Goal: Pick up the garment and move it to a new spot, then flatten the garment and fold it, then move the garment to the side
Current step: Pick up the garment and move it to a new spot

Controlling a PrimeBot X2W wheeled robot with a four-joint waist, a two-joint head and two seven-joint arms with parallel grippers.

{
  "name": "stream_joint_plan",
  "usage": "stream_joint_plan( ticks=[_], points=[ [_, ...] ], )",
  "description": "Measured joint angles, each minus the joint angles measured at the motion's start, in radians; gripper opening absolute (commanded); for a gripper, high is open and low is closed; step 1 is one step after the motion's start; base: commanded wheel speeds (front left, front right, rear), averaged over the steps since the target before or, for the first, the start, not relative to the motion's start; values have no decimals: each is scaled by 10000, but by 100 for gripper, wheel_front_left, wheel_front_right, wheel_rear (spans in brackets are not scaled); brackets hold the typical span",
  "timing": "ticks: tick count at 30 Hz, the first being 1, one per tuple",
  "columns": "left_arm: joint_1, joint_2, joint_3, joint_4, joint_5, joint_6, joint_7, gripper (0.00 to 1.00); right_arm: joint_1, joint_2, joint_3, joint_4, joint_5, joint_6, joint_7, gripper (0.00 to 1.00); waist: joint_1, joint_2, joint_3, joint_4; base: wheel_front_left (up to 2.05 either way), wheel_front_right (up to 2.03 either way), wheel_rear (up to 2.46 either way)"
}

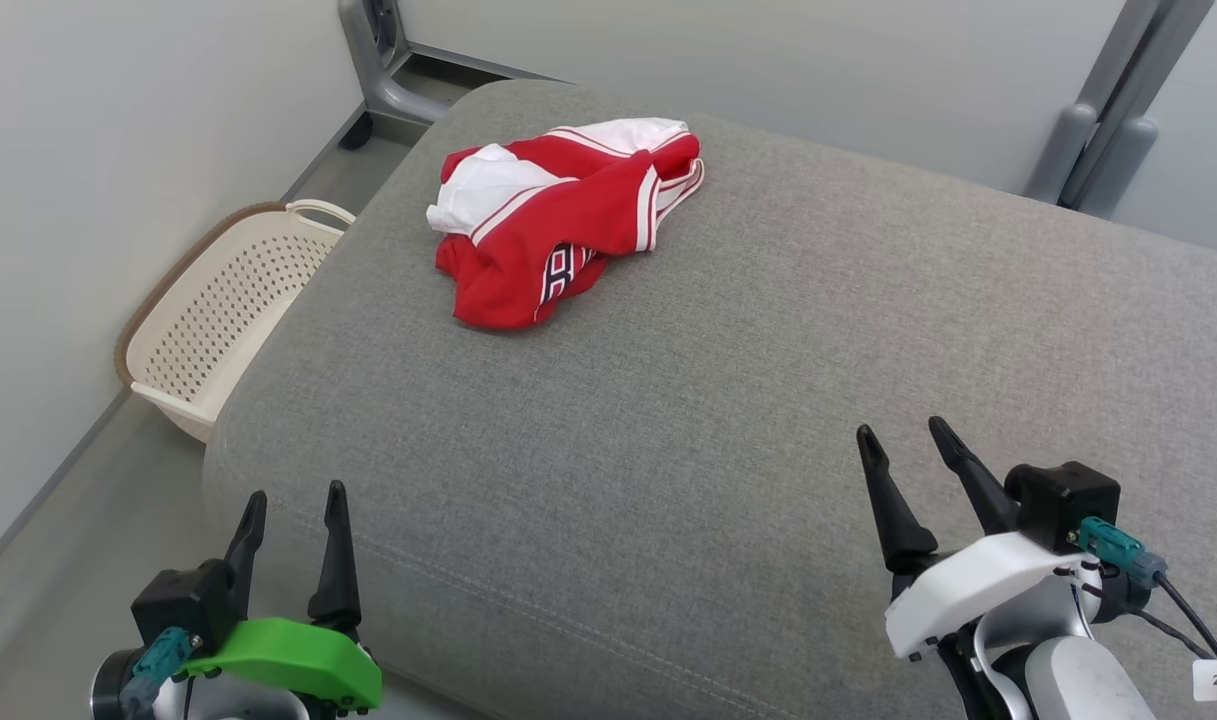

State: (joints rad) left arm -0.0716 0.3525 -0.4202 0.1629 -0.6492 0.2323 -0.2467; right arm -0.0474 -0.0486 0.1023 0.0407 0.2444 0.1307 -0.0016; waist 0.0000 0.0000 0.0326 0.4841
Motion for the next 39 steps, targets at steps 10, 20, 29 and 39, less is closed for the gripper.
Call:
stream_joint_plan(
  ticks=[10, 20, 29, 39],
  points=[
    [-1107, 313, -33, 31, 180, -313, 359, 100, -214, 2, -159, -46, -144, 0, 96, 100, 0, 0, 360, -486, 0, 0, 0],
    [-4412, 1267, 278, 414, -408, -1655, 2299, 100, -533, 0, -263, -132, -324, 0, 230, 100, 0, 0, 984, -1425, 0, 0, 0],
    [-6776, 1969, 709, 2059, -1216, -2238, 4295, 100, -984, -2, -228, -374, -345, 0, 265, 100, 0, 0, 1709, -2387, 0, 0, 0],
    [-8196, 2305, 1011, 4021, -1714, -2247, 5511, 100, -1414, -4, -431, -915, -734, 0, 370, 100, 0, 0, 3125, -3235, 0, 0, 0]
  ],
)
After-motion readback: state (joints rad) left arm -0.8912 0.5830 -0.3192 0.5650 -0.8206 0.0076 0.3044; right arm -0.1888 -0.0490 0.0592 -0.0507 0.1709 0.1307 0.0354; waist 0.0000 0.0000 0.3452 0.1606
